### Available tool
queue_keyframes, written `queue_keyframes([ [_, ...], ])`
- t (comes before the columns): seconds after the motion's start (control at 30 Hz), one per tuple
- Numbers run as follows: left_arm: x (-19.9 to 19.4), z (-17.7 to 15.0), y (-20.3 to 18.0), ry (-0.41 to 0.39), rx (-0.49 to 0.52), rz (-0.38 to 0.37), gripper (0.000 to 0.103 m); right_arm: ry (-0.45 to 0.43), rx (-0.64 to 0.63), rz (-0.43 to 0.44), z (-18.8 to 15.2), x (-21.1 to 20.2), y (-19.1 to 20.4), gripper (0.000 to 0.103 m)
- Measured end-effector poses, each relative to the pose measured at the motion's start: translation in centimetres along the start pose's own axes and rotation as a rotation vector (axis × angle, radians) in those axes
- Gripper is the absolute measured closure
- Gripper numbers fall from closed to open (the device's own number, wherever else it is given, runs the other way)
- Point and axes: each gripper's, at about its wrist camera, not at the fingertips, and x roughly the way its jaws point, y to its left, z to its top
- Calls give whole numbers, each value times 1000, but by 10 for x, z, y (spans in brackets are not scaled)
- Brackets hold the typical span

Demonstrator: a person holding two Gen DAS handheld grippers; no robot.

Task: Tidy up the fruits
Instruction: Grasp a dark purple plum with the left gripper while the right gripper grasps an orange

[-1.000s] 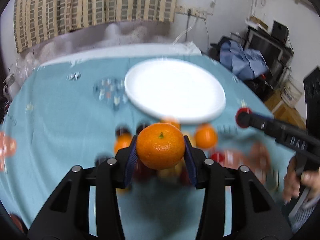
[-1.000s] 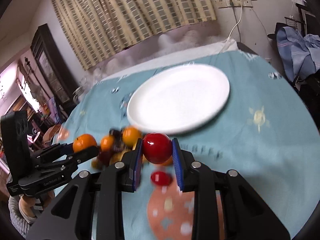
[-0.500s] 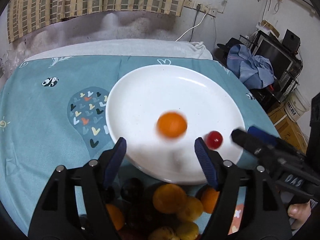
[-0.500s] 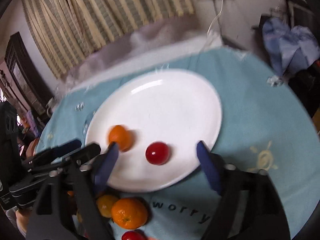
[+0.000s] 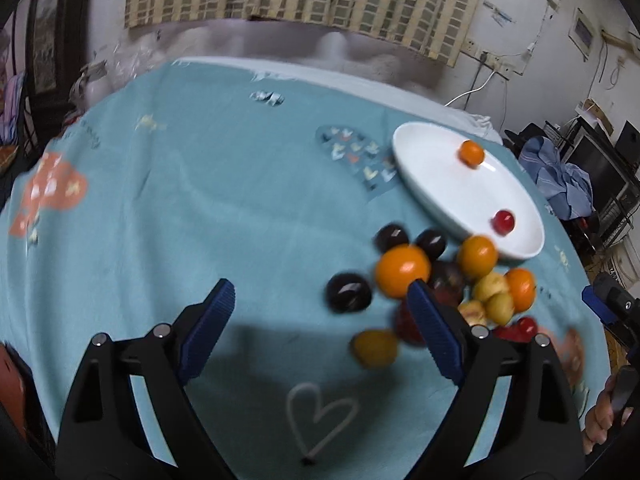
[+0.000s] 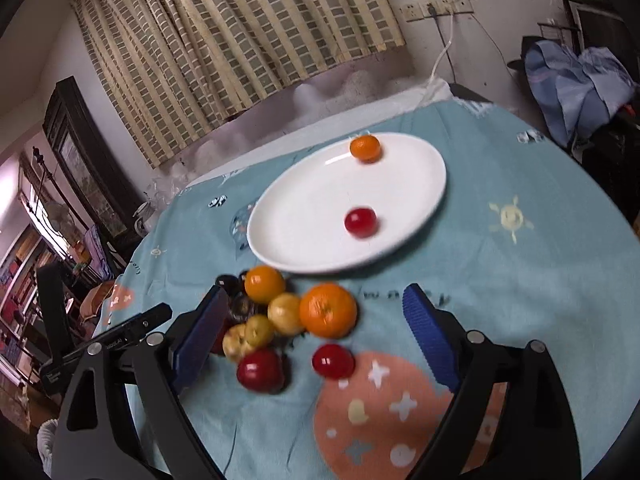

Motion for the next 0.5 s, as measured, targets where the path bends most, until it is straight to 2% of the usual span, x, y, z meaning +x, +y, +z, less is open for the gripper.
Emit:
queue_keyframes([
  [0.07, 4, -6, 7, 4, -10, 17, 13, 13, 18, -4, -2, 4, -7, 14],
  [0.2, 9, 0, 13, -2, -32, 4, 13, 27, 78, 14, 2, 10, -19, 14],
  [0.3, 17, -2, 11, 14, 9, 45, 13, 38, 116, 33, 4, 11, -23, 14],
  [0.4, 22, -4, 8, 22, 33, 46, 13, 55, 145, 51, 3, 12, -25, 14],
  [0.5, 24, -4, -2, 7, 85, 78, 12, 57, 148, 49, 3, 11, -25, 14],
])
